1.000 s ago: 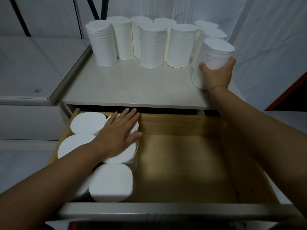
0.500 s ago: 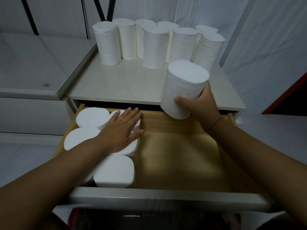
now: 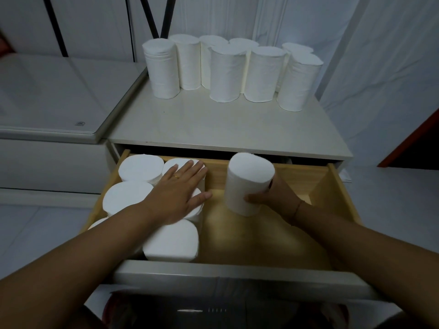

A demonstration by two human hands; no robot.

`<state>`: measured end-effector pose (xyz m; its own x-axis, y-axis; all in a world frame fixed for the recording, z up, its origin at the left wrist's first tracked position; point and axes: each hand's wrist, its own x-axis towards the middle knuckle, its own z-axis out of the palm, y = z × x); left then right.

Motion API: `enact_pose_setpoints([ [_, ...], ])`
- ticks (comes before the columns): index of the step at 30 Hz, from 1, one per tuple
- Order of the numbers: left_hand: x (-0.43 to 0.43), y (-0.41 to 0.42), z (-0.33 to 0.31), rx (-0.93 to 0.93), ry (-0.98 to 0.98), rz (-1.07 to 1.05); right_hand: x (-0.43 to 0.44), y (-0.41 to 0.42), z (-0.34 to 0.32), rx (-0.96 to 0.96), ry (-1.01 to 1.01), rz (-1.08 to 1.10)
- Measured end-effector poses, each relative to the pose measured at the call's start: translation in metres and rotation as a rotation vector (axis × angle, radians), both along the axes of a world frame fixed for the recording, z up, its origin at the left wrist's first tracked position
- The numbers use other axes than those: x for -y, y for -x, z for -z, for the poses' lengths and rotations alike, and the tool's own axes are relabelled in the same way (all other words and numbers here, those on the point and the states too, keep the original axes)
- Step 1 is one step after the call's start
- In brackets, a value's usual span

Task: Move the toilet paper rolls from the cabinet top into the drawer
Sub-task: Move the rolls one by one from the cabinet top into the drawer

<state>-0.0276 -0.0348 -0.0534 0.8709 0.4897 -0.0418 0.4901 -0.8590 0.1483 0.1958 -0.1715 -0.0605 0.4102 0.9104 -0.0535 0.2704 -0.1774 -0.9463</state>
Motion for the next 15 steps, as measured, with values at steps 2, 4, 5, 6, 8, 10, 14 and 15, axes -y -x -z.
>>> enact_pose_setpoints([
  [2,-0.001,0.0,0.001,-0.001,-0.005,0.005,-0.001,-0.003,0.01,0.036,0.051,-0.033],
  [4,-0.002,0.0,0.003,-0.002,-0.01,0.006,-0.002,-0.006,0.02,0.072,0.084,-0.049],
  [5,-0.002,-0.001,0.003,-0.001,-0.011,0.004,-0.002,-0.006,0.023,0.072,0.093,-0.046],
  [6,-0.003,-0.001,0.004,0.002,-0.011,0.003,-0.002,-0.006,0.025,0.068,0.096,-0.043],
  [8,-0.002,-0.001,0.005,0.009,-0.004,0.002,-0.003,-0.007,0.027,0.083,0.091,-0.043],
  [10,-0.002,-0.001,0.005,0.009,0.003,0.0,-0.005,-0.008,0.024,0.097,0.102,-0.038],
  [14,-0.002,0.0,0.004,0.014,0.004,0.0,-0.003,-0.018,0.007,-0.106,0.237,-0.096],
  [15,-0.002,0.0,0.004,0.015,0.004,0.001,-0.001,-0.02,0.002,-0.176,0.309,-0.089],
])
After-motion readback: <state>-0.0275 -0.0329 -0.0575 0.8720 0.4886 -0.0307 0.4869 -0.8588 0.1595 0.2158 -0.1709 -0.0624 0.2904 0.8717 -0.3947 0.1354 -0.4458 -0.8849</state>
